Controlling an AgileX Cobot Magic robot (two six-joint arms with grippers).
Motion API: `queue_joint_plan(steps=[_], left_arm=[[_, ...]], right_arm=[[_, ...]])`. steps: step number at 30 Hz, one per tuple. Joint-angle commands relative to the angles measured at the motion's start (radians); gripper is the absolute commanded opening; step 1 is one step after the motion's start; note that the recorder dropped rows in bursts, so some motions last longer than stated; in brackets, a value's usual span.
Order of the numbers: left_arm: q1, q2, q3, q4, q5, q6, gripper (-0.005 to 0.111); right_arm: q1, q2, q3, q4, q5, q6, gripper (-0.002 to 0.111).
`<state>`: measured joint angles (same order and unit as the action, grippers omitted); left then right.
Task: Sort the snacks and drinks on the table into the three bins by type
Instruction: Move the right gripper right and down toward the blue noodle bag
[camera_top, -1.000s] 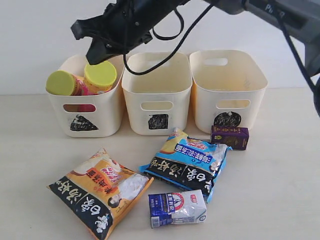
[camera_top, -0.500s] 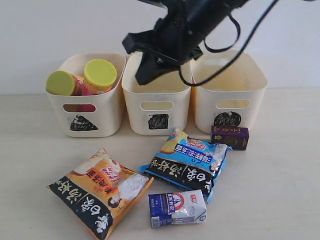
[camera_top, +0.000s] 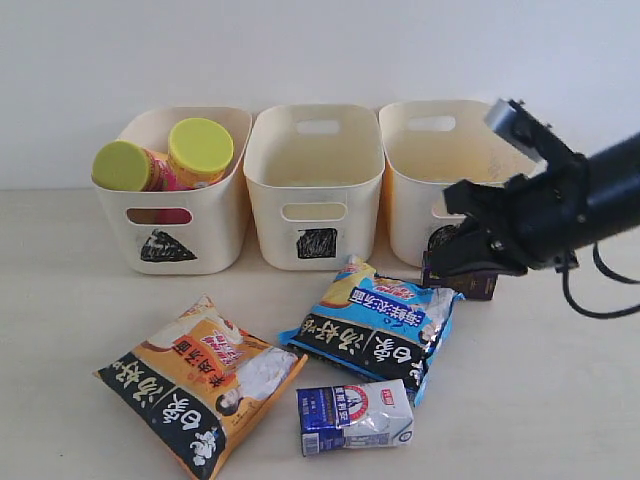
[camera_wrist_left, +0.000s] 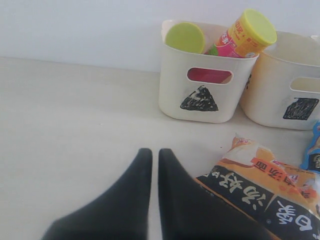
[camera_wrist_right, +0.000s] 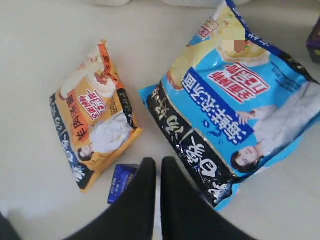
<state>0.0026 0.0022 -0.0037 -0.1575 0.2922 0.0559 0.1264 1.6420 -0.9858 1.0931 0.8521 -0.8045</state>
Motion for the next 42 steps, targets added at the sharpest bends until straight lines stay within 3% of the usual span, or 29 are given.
queue_joint_plan(steps=[1,5,13,21,24,26,30,42], left_arm=[[-0.004,-0.002,0.004,0.003,-0.001,0.005,0.004],[-0.004,-0.002,0.004,0.003,-0.001,0.005,0.004],[-0.004,-0.002,0.004,0.003,-0.001,0.005,0.004],[-0.004,-0.002,0.004,0.003,-0.001,0.005,0.004],[-0.004,-0.002,0.004,0.003,-0.001,0.005,0.004],[-0.004,-0.002,0.004,0.003,-0.001,0.005,0.004],[-0.004,-0.002,0.004,0.003,-0.001,0.005,0.004],[-0.004,-0.002,0.004,0.003,-0.001,0.005,0.004]], right_arm=[[-0.125,-0.012,0.138,0.257,0.066,-0.217,0.000],[-0.175,-0.012,0.230,0.360,0.057,-0.276,0.000],[-0.176,0.018,0.291,0.362,-0.093,-0.282,0.000],[-0.176,0.197,0.285,0.436,-0.007,-0.311,0.000],[-0.176,0.251,0.285,0.453,-0.007,-0.319,0.013],[-0.176,0.271,0.285,0.466,0.005,-0.327,0.030],[-0.176,0.292,0.285,0.533,0.061,-0.383,0.074],[-0.174,0.292,0.180,0.574,-0.026,-0.369,0.076]])
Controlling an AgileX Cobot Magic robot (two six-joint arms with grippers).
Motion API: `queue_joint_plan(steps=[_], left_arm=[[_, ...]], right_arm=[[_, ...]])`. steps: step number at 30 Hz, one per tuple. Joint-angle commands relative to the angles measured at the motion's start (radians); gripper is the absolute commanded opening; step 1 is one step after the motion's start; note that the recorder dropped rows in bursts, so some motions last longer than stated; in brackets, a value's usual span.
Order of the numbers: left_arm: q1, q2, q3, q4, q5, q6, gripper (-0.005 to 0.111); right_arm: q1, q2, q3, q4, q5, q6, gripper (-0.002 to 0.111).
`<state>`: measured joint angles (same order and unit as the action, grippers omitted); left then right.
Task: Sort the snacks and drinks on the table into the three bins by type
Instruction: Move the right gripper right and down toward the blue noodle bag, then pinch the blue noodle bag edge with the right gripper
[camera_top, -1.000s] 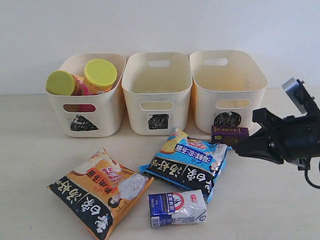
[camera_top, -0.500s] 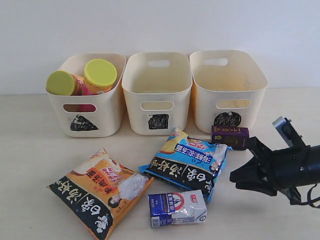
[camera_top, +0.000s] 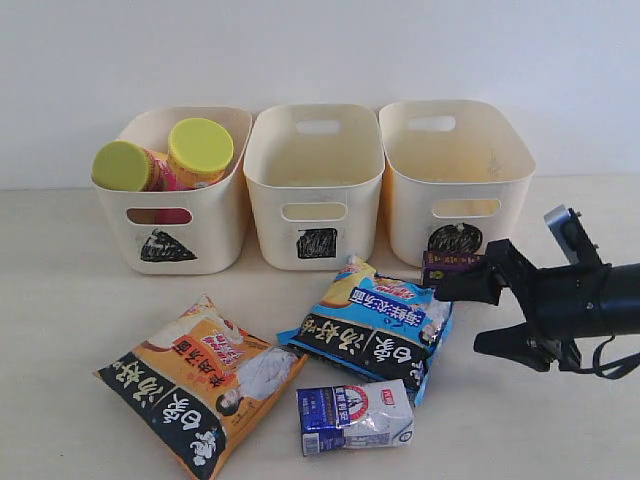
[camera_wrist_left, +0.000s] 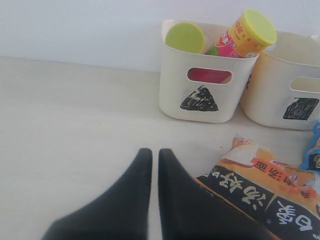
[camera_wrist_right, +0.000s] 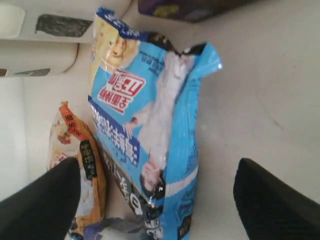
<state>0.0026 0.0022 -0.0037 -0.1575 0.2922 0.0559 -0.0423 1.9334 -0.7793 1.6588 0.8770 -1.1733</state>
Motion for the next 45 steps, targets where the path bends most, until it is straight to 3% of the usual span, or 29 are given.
queue_joint_plan(steps=[1,6,24,27,35,45], left_arm=[[-0.004,-0.002,0.004,0.003,-0.001,0.005,0.004],[-0.004,-0.002,0.004,0.003,-0.001,0.005,0.004],[-0.004,-0.002,0.004,0.003,-0.001,0.005,0.004],[-0.004,-0.002,0.004,0.003,-0.001,0.005,0.004],[-0.004,-0.002,0.004,0.003,-0.001,0.005,0.004],[-0.004,-0.002,0.004,0.003,-0.001,0.005,0.004]], right_arm=[[-0.005,0.003,-0.030,0.008,-0.053,0.000,0.076],[0.021,0.033,-0.051,0.004,-0.039,-0.013,0.076],[0.268,0.170,-0.230,0.010,-0.183,-0.031,0.075],[0.274,0.184,-0.233,0.004,-0.213,-0.031,0.061],[0.272,0.178,-0.233,-0.007,-0.181,-0.031,0.001],[0.272,0.060,-0.233,-0.118,-0.174,-0.033,0.000]])
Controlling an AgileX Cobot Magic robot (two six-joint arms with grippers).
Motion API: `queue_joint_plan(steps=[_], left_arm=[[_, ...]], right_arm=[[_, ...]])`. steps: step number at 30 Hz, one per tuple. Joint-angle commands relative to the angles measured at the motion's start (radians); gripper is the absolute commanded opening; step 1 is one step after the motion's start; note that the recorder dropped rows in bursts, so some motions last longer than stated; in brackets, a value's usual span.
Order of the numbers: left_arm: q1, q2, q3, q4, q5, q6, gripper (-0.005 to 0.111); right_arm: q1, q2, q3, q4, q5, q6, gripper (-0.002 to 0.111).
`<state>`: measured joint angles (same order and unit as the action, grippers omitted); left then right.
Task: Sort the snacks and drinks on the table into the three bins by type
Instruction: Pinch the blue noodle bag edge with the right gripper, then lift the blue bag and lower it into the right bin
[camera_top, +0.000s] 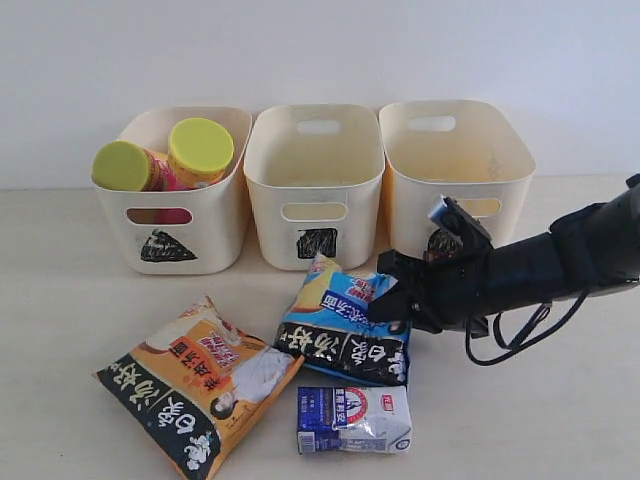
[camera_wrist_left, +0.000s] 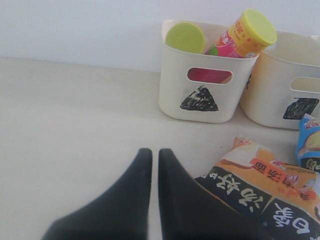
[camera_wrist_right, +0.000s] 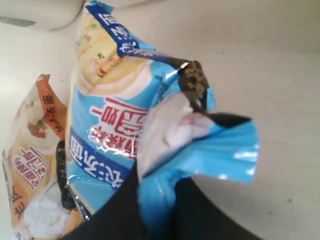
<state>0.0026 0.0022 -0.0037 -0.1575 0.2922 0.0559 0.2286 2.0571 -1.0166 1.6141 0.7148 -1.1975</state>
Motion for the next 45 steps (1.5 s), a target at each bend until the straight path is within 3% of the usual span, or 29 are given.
queue_joint_plan(steps=[1,22,28,33,36,45], left_arm=[[-0.004,-0.002,0.004,0.003,-0.001,0.005,0.004],[-0.004,-0.002,0.004,0.003,-0.001,0.005,0.004],[-0.004,-0.002,0.004,0.003,-0.001,0.005,0.004],[-0.004,-0.002,0.004,0.003,-0.001,0.005,0.004],[-0.004,-0.002,0.004,0.003,-0.001,0.005,0.004],[-0.004,-0.002,0.004,0.003,-0.001,0.005,0.004]], right_arm=[[0.001,-0.082,0.005,-0.085,-0.010,-0.006,0.000],[0.001,-0.440,0.005,-0.254,0.022,0.056,0.000],[-0.001,-0.593,0.005,-0.331,-0.141,0.056,0.000],[-0.001,-0.713,0.005,-0.322,-0.538,0.059,0.000],[-0.001,-0.678,-0.038,-0.316,-0.737,0.062,0.000],[0.001,-0.215,-0.441,-0.330,-0.828,0.028,0.000]])
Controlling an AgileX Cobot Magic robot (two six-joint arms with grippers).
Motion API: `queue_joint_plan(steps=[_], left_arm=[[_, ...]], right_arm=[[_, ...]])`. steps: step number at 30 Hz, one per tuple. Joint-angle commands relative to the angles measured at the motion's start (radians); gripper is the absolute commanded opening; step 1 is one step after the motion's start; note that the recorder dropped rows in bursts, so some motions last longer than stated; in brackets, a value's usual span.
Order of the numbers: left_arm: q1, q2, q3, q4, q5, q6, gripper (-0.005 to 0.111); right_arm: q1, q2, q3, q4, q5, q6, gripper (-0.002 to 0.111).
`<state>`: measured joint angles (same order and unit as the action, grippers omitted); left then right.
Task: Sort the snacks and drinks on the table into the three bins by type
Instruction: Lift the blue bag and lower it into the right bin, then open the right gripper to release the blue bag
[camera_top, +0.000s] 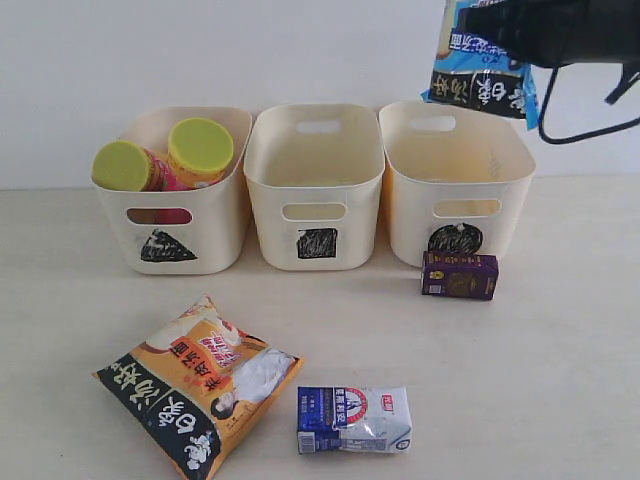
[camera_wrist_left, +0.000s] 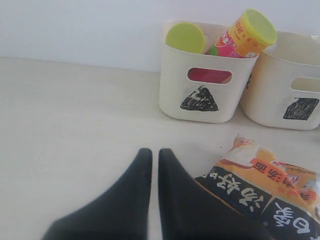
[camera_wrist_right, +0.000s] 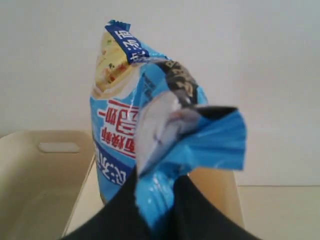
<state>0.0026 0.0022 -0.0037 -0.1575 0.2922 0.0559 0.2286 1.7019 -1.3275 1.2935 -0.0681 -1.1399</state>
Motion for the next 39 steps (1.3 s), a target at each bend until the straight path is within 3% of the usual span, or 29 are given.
queue_joint_plan(steps=[1,5,7,8,10,12,18,21,29,39], left_arm=[[-0.004,-0.002,0.004,0.003,-0.001,0.005,0.004],[-0.004,-0.002,0.004,0.003,-0.001,0.005,0.004],[-0.004,-0.002,0.004,0.003,-0.001,0.005,0.004],[-0.004,-0.002,0.004,0.003,-0.001,0.005,0.004],[-0.004,-0.002,0.004,0.003,-0.001,0.005,0.004],[-0.004,-0.002,0.004,0.003,-0.001,0.005,0.004],[-0.004,-0.002,0.004,0.003,-0.001,0.005,0.004],[-0.004,-0.002,0.004,0.003,-0.001,0.005,0.004],[-0.004,-0.002,0.004,0.003,-0.001,0.005,0.004],[-0.004,-0.002,0.004,0.003,-0.001,0.005,0.004]], right_arm=[[0.001,0.194,-0.169,-0.009,-0.049,-0.029,0.000],[0.001,0.313,-0.258,-0.009,-0.039,-0.029,0.009],[0.001,0.345,-0.279,-0.009,-0.030,-0.029,0.026],[0.001,0.363,-0.285,-0.009,-0.030,-0.029,0.043],[0.001,0.369,-0.290,-0.009,-0.033,-0.029,0.059],[0.001,0.369,-0.290,-0.009,-0.038,-0.029,0.066],[0.001,0.332,-0.290,-0.009,-0.015,-0.029,0.065],[0.001,0.291,-0.290,-0.009,0.029,-0.029,0.055],[0.001,0.134,-0.290,-0.063,0.356,-0.029,0.000],[0.001,0.096,-0.290,-0.230,0.932,0.202,0.000]])
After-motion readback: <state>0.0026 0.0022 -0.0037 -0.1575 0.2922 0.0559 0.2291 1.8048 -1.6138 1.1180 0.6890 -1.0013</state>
